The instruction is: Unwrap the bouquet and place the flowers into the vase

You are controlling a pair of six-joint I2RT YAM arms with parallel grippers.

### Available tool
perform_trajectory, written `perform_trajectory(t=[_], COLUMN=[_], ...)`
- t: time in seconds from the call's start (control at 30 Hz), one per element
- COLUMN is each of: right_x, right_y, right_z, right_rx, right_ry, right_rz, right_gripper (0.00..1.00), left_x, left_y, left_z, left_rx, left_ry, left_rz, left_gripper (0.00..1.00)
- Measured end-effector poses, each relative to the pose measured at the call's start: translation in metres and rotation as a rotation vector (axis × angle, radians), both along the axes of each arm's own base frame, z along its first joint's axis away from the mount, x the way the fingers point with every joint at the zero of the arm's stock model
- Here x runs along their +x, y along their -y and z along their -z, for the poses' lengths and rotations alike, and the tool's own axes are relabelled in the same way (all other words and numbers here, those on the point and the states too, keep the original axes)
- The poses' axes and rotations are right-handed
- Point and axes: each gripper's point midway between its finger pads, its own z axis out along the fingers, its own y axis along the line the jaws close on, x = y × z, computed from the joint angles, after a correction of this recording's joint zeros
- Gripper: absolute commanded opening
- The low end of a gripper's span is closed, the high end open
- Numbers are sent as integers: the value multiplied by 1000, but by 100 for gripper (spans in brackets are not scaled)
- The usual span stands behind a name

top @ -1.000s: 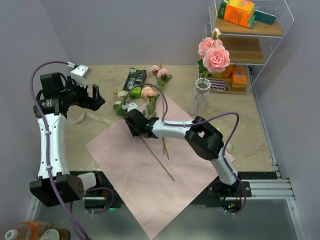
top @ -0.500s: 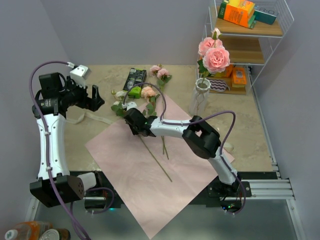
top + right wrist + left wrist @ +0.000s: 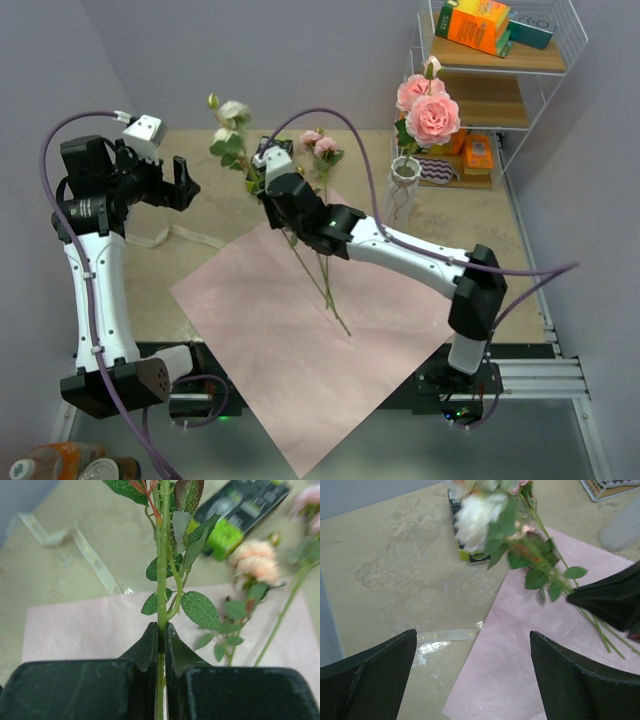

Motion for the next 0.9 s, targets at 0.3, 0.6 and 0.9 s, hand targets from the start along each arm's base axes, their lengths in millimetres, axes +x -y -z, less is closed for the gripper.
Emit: perform_trajectory(t=[0.3, 0.6, 0.9], right_x=[-12, -60, -96], right_y=[88, 186, 262], right_z=[-189, -338, -411], right_rx=[184, 411, 505], right_ry=[347, 664, 862], right_rz=[128, 189, 277], right_gripper=[0, 0, 0], left_x=[7, 11, 12], left_y=[-15, -16, -12], left_z=[-3, 4, 10], left_rx=[-8, -25, -40], left_ry=[10, -7, -18], left_rz=[-72, -77, -58], left_gripper=[99, 99, 99])
